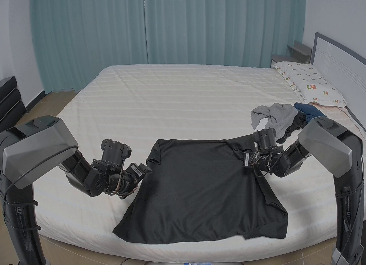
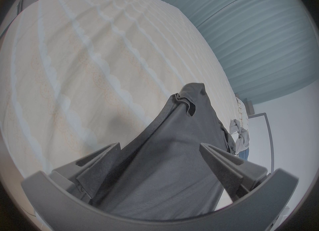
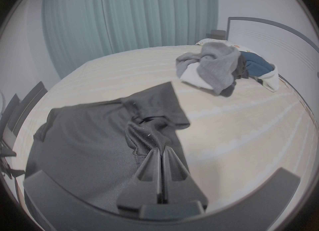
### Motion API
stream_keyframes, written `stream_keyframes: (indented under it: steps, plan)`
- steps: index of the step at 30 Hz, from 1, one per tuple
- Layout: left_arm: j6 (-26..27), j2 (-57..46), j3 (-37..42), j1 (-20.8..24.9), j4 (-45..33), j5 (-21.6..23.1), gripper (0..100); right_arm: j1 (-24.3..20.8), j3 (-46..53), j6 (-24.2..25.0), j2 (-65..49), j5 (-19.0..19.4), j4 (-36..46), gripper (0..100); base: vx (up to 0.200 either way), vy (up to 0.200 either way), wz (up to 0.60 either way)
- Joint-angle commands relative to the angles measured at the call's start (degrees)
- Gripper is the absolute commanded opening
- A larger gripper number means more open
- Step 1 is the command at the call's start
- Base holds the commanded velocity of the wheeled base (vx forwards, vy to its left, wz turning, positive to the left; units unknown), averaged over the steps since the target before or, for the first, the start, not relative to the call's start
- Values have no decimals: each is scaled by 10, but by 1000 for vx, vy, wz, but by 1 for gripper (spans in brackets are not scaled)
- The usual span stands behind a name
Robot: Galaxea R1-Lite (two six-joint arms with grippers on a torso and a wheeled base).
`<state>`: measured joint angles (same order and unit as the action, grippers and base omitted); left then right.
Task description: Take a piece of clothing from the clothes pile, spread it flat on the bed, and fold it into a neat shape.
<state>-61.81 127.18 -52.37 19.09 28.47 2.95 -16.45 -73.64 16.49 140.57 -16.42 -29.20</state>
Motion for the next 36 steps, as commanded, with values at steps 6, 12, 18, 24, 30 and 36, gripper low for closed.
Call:
stream_keyframes:
  steps: [6,12,18,24,30,36]
  plan:
    - [0,4,0,0,0,0,100,50,36,41,-31,31,-2,0,0,0,0]
    - [1,6,0,0,0,0,100,50,43,69,-23,66,-2,100,0,0,0]
    - [2,7,2,0,0,-1,100,45,32,86,-27,70,-29,100,0,0,0]
    - [2,7,2,0,0,0,100,33,12,53,-20,63,-31,100,0,0,0]
    - [2,7,2,0,0,0,100,12,12,-21,3,54,-38,100,0,0,0]
    - [2,7,2,0,0,0,100,-5,3,-92,19,27,-39,100,0,0,0]
